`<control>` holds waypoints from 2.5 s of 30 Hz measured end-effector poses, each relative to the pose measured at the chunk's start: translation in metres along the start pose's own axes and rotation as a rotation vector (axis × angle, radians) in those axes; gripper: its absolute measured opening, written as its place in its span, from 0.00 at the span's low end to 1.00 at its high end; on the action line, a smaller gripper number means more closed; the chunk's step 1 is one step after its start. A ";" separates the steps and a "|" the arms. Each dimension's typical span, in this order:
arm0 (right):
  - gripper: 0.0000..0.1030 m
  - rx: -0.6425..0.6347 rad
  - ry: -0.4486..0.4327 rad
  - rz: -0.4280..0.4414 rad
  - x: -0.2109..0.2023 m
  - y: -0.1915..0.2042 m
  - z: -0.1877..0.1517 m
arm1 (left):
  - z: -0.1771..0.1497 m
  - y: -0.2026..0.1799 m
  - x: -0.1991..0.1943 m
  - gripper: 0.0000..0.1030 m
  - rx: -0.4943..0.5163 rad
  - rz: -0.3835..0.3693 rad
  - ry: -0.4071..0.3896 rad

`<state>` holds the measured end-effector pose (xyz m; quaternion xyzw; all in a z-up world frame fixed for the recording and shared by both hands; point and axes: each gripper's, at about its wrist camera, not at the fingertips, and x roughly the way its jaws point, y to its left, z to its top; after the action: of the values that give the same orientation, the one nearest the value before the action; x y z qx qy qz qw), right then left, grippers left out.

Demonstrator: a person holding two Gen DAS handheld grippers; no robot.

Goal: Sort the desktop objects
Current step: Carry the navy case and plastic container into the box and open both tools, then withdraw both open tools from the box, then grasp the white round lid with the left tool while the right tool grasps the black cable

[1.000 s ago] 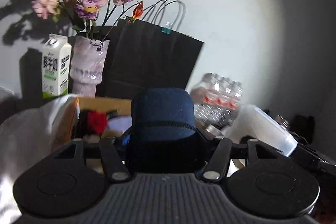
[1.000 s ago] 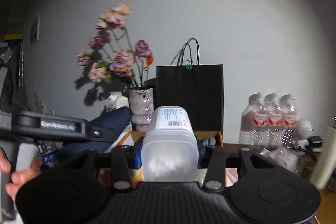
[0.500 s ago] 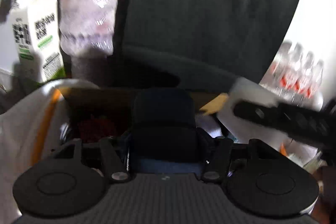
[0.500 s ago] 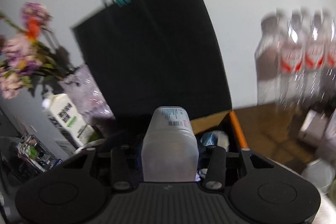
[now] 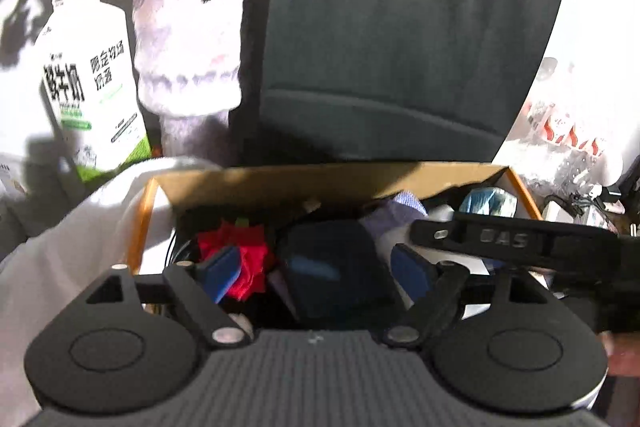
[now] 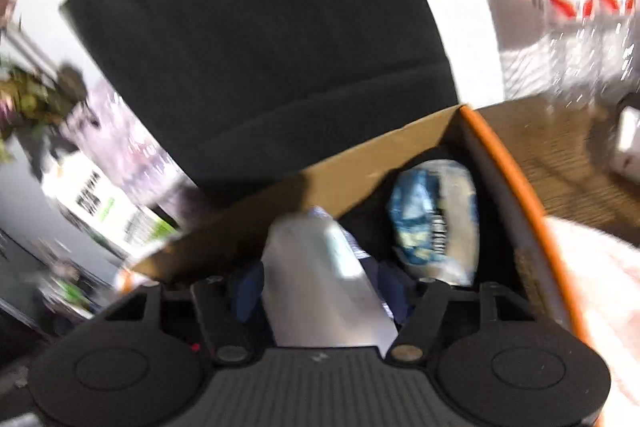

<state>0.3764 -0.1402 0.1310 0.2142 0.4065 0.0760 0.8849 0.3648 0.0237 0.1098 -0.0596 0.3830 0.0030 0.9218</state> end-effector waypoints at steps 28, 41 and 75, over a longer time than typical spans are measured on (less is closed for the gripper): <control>0.87 -0.452 -0.174 -0.167 -0.214 0.034 -0.133 | -0.134 -0.010 -0.183 1.00 0.074 0.048 -0.133; 0.93 -0.530 -0.305 -0.119 -0.281 0.002 -0.312 | -0.319 -0.012 -0.248 1.00 0.141 0.017 -0.268; 0.97 -0.455 -0.275 -0.136 -0.271 -0.033 -0.417 | -0.397 -0.004 -0.224 1.00 0.098 0.003 -0.221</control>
<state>-0.1168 -0.1215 0.0612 -0.0096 0.2687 0.0759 0.9602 -0.0734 -0.0154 -0.0088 -0.0135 0.2790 -0.0077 0.9602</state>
